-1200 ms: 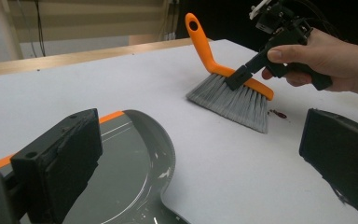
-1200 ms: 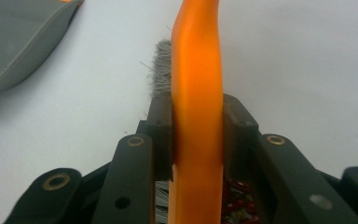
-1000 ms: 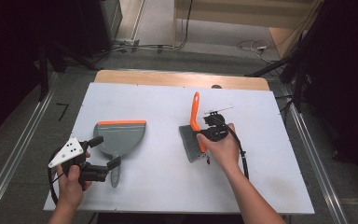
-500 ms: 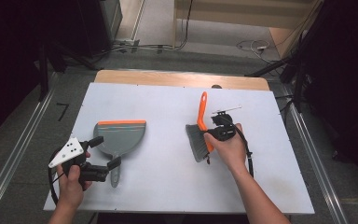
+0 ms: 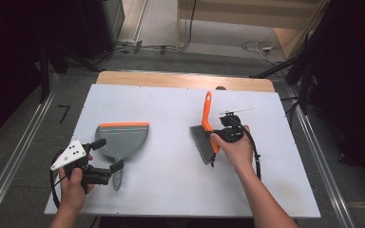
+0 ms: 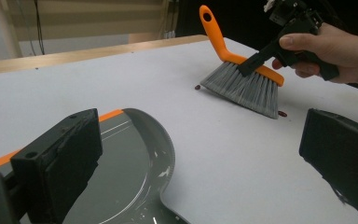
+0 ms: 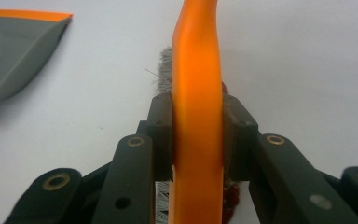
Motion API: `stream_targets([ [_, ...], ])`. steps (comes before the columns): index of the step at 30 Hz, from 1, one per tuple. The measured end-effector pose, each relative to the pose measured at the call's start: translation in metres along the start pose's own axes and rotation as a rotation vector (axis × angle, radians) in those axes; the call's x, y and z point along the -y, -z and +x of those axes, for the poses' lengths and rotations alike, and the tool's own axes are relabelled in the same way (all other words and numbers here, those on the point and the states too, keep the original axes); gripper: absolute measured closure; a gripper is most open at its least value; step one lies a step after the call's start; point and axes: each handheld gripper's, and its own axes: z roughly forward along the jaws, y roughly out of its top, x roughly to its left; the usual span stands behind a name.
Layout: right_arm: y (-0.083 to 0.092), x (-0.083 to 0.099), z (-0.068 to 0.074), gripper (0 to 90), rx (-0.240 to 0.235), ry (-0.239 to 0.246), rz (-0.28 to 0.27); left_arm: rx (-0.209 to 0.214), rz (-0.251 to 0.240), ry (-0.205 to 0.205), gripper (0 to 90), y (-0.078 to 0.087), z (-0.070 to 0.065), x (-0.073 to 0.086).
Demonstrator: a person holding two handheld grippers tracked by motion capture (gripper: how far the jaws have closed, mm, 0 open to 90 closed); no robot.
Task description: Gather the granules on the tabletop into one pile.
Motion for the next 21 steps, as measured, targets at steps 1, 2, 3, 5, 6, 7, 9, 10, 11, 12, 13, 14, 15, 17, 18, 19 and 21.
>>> stream_targets([
  [1,0.001,-0.001,0.002,68.1,-0.007,0.019,-0.002,0.001,0.002,-0.003,0.0,0.000,0.000,0.000],
  [2,0.002,-0.003,0.004,68.2,-0.013,0.033,-0.009,0.002,0.001,-0.005,0.0,0.000,-0.001,-0.001],
  [3,0.003,-0.004,0.006,68.2,-0.019,0.046,-0.011,0.002,0.001,-0.005,0.0,0.000,-0.001,0.000],
  [5,0.008,-0.006,0.008,68.3,-0.041,0.068,-0.023,0.001,0.002,-0.002,0.0,0.000,0.000,0.000],
  [6,0.011,-0.008,0.009,68.3,-0.049,0.079,-0.027,0.000,-0.003,0.002,0.0,0.000,0.000,0.000],
  [7,0.015,-0.009,0.009,68.3,-0.053,0.099,-0.028,0.000,-0.002,0.002,0.0,0.000,0.000,0.000],
  [9,0.023,-0.010,0.010,68.3,-0.066,0.141,-0.024,-0.001,-0.005,0.004,0.0,0.001,0.001,0.000],
  [10,0.027,-0.011,0.010,68.3,-0.068,0.170,-0.021,-0.001,-0.004,0.004,0.0,0.001,0.001,0.000],
  [11,0.032,-0.010,0.011,68.3,-0.067,0.196,-0.022,-0.002,-0.003,0.004,0.0,0.001,0.001,0.000],
  [12,0.036,-0.010,0.011,68.3,-0.068,0.238,-0.023,-0.002,-0.004,0.006,0.0,0.001,0.001,0.000],
  [13,0.041,-0.009,0.011,68.3,-0.069,0.266,-0.016,-0.002,-0.005,0.007,0.0,0.001,0.001,0.000],
  [14,0.045,-0.007,0.011,68.3,-0.070,0.295,-0.009,-0.001,-0.009,0.008,0.0,0.001,0.001,0.000],
  [15,0.048,-0.004,0.010,68.3,-0.074,0.330,-0.003,-0.001,-0.008,0.007,0.0,0.001,0.001,0.000],
  [17,0.053,0.001,0.011,68.3,-0.091,0.391,0.020,-0.001,-0.007,0.006,0.0,0.001,0.000,0.000],
  [18,0.056,0.004,0.012,68.3,-0.096,0.428,0.034,0.000,-0.006,0.004,0.0,0.000,0.000,0.000],
  [19,0.057,0.008,0.014,68.4,-0.099,0.470,0.051,-0.001,-0.004,0.006,0.0,0.000,-0.001,-0.001],
  [21,0.059,0.015,0.019,68.5,-0.081,0.532,0.094,0.000,-0.003,0.002,0.0,-0.001,-0.001,-0.001],
])
